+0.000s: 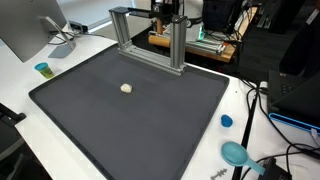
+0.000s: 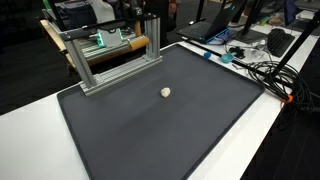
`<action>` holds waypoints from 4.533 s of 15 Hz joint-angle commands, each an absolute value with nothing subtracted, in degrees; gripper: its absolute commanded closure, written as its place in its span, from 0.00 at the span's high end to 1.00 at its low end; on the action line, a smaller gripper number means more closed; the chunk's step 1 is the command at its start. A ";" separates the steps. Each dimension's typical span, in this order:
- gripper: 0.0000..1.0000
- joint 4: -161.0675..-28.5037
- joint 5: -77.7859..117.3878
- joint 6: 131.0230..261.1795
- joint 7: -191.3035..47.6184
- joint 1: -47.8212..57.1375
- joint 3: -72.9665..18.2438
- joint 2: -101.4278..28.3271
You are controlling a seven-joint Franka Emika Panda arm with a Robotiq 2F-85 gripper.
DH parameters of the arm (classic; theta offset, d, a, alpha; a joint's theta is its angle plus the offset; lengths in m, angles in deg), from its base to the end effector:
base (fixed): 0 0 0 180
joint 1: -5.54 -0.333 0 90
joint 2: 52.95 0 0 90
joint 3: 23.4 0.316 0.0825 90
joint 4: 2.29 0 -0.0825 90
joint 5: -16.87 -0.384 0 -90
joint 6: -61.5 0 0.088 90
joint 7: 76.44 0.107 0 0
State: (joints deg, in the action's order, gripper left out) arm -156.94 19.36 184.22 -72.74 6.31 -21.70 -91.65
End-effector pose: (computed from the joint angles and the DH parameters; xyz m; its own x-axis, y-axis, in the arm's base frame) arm 0.3482 0.0036 0.4414 0.9923 -0.0292 0.1202 -0.0354 -0.9981 0.0499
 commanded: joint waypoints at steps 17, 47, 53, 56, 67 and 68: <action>0.32 -154.26 20.48 179.78 -76.19 5.97 -21.81 -90.29; 0.79 -153.96 16.20 177.45 -77.67 5.16 -24.39 -92.14; 0.77 -155.52 16.18 177.33 -77.72 5.24 -24.65 -94.99; 0.76 -156.74 16.14 177.82 -77.72 4.97 -24.36 -95.88; 0.81 -156.68 15.25 178.98 -77.85 3.54 -24.11 -96.43; 0.82 -156.78 15.06 179.51 -77.82 3.27 -24.06 -96.41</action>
State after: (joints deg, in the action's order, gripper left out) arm -155.93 16.83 178.43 -77.26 4.21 -24.08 -94.77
